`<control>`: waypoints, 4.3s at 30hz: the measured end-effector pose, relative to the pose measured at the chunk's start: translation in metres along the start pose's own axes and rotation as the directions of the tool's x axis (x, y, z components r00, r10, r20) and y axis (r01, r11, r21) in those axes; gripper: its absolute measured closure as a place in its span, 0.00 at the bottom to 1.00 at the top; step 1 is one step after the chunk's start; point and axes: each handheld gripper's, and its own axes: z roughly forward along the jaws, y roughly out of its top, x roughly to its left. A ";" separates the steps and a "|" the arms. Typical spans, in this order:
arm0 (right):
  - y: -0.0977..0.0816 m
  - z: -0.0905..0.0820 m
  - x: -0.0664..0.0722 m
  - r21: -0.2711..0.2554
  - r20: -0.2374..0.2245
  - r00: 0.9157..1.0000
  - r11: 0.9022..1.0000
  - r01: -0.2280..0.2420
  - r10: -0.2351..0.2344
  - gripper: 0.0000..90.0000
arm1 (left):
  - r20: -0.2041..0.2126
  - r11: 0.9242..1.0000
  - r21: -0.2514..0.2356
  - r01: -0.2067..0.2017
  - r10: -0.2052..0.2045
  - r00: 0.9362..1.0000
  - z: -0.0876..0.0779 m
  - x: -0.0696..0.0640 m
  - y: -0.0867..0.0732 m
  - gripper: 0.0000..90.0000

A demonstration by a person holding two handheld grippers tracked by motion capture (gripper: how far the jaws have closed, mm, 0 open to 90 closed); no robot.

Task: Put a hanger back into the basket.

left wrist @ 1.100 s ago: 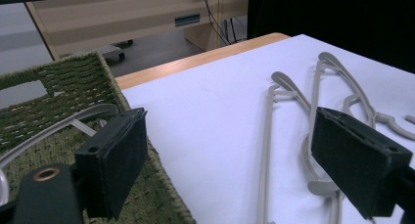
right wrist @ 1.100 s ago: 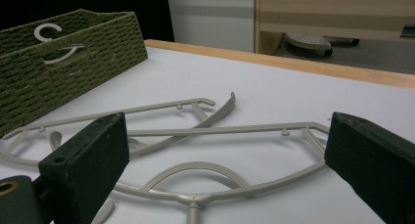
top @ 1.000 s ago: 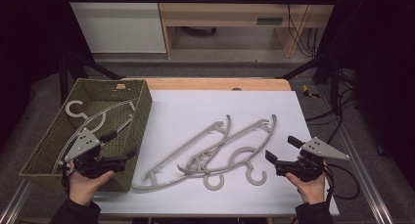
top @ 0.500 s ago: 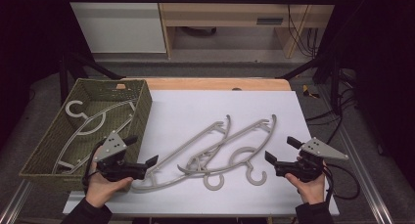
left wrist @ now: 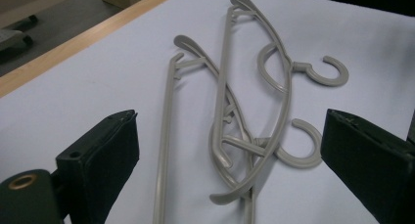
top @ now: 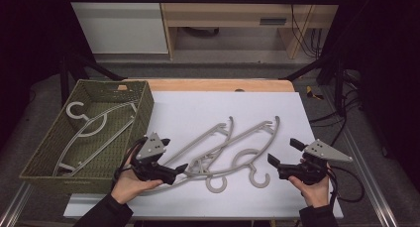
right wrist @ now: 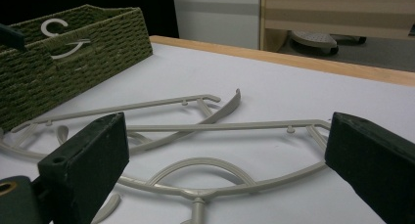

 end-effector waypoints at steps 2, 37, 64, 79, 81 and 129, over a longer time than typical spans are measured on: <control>0.000 0.000 0.000 -0.001 -0.002 1.000 1.000 0.001 -0.001 0.03 | 0.018 1.000 0.021 -0.015 0.015 1.000 0.007 -0.003 0.003 0.08; 0.001 0.002 0.002 0.008 -0.013 1.000 1.000 0.005 -0.005 0.03 | 0.225 0.925 0.291 -0.245 0.183 0.957 0.136 -0.051 0.029 0.51; 0.000 0.004 0.003 0.017 -0.022 1.000 1.000 0.007 -0.006 0.03 | 0.244 0.897 0.402 -0.186 0.091 0.965 0.180 -0.050 0.021 0.87; 0.000 0.004 0.003 0.017 -0.021 1.000 1.000 0.003 -0.002 0.03 | 0.233 0.892 0.409 -0.191 0.100 0.967 0.179 -0.057 0.024 0.90; 0.000 0.004 0.002 0.016 -0.020 1.000 1.000 0.004 -0.003 0.04 | 0.230 0.901 0.391 -0.185 0.099 0.968 0.176 -0.056 0.026 0.90; -0.005 0.003 -0.005 0.032 -0.004 1.000 0.999 -0.007 0.007 0.04 | 0.076 0.994 0.104 -0.024 0.016 0.997 -0.036 0.042 0.048 0.91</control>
